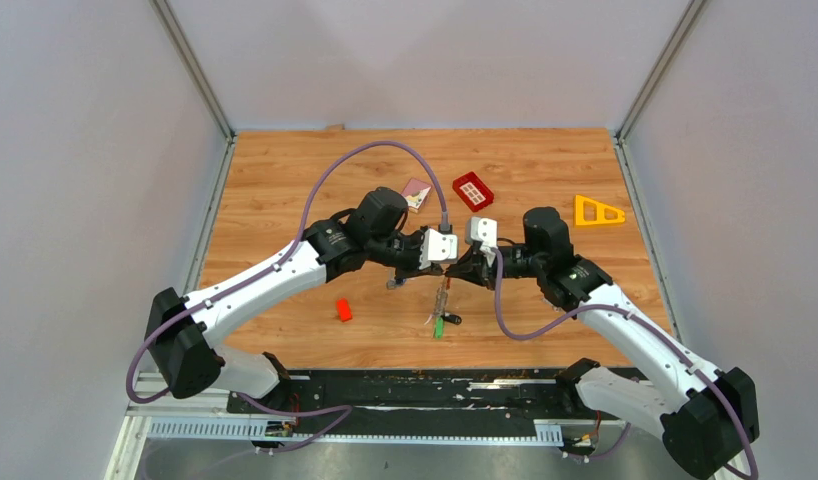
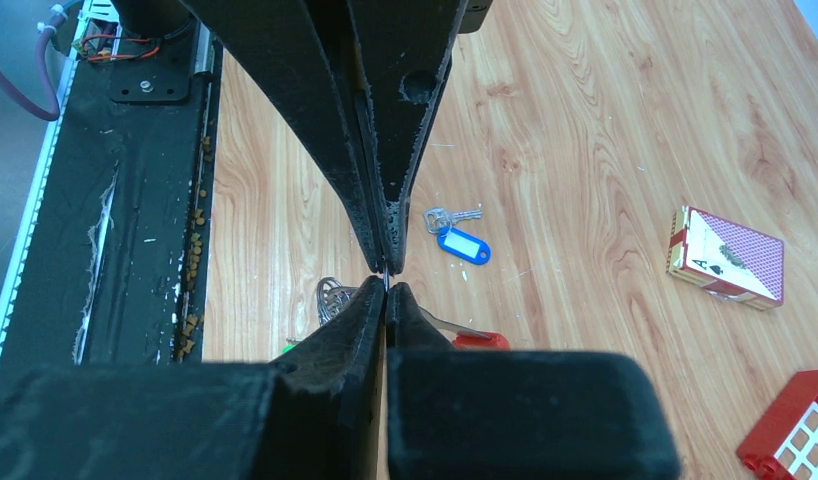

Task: Put the keys on the keyring

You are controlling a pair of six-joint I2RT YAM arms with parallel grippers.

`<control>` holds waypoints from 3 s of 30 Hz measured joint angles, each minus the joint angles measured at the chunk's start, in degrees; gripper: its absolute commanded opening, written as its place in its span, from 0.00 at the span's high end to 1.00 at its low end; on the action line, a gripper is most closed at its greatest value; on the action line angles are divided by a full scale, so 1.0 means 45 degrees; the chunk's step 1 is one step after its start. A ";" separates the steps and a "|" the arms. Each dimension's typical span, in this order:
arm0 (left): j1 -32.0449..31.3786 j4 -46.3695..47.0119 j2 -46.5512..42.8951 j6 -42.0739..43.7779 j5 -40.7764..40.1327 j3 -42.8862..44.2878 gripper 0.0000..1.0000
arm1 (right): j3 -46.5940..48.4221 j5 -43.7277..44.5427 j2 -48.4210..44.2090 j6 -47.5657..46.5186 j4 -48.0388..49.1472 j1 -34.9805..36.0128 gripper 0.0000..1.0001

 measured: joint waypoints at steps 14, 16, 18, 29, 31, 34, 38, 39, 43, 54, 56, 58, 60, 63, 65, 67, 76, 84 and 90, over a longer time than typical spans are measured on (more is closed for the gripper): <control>0.0374 0.0034 -0.0719 0.0476 0.0350 -0.0311 0.41 | -0.0058 0.0180 -0.0957 -0.1613 -0.0724 0.0044 1.00; 0.0699 0.0015 -0.0996 0.0461 0.0427 -0.0418 0.40 | -0.0058 0.0141 -0.1093 -0.1919 -0.0952 0.0044 1.00; 0.1069 -0.0010 -0.1166 0.0466 0.0427 -0.0457 0.39 | -0.0068 0.0049 -0.1234 -0.2259 -0.1219 0.0044 1.00; 0.1865 -0.0597 0.0850 0.0758 -0.1967 -0.0962 0.34 | -0.0199 -0.0175 -0.2229 -0.3842 -0.2200 0.0044 1.00; 0.1919 -0.0719 0.1554 0.0787 -0.2327 -0.0996 0.32 | -0.0204 -0.0117 -0.2293 -0.4065 -0.2385 0.0044 1.00; 0.1953 -0.0840 0.2657 0.0826 -0.2900 -0.0981 0.30 | -0.0209 0.0063 -0.2409 -0.4318 -0.2618 0.0044 1.00; 0.2006 -0.1044 0.3818 0.0884 -0.3546 -0.0709 0.29 | -0.0228 0.0214 -0.2550 -0.4435 -0.2710 0.0044 1.00; 0.2011 -0.1098 0.4095 0.0913 -0.3716 -0.0559 0.29 | -0.0228 0.0248 -0.2565 -0.4439 -0.2710 0.0044 1.00; 0.2021 -0.1243 0.4915 0.0962 -0.4187 -0.0029 0.30 | -0.0228 0.0291 -0.2560 -0.4444 -0.2730 0.0044 1.00; 0.2098 -0.2084 0.5387 0.1452 -0.4371 0.0461 0.37 | -0.0253 0.0291 -0.2472 -0.4439 -0.2735 0.0044 1.00; 0.2132 -0.2186 0.5382 0.1588 -0.4371 0.0447 0.39 | -0.0253 0.0291 -0.2429 -0.4439 -0.2735 0.0044 1.00; 0.2176 -0.2273 0.5387 0.1685 -0.4367 0.0437 0.39 | -0.0253 0.0291 -0.2375 -0.4435 -0.2735 0.0044 1.00; 0.2195 -0.2351 0.5387 0.1792 -0.4337 0.0437 0.40 | -0.0253 0.0291 -0.2331 -0.4435 -0.2739 0.0044 1.00; 0.2210 -0.2424 0.5387 0.1909 -0.4328 0.0437 0.40 | -0.0272 0.0291 -0.2331 -0.4430 -0.2739 0.0044 1.00; 0.2220 -0.2463 0.5411 0.1967 -0.4328 0.0437 0.39 | -0.0272 0.0291 -0.2327 -0.4430 -0.2739 0.0044 1.00; 0.2239 -0.2492 0.5493 0.2050 -0.4308 0.0437 0.39 | -0.0272 0.0291 -0.2317 -0.4435 -0.2739 0.0044 1.00; 0.2249 -0.2584 0.5882 0.2210 -0.4065 0.0437 0.48 | -0.0277 0.0291 -0.2200 -0.4425 -0.2739 0.0044 1.00; 0.2254 -0.2594 0.5916 0.2239 -0.3725 0.0427 0.57 | -0.0277 0.0291 -0.2200 -0.4420 -0.2739 0.0044 1.00; 0.2254 -0.2560 0.6023 0.2249 -0.3619 0.0291 0.64 | -0.0277 0.0291 -0.2191 -0.4386 -0.2739 0.0044 1.00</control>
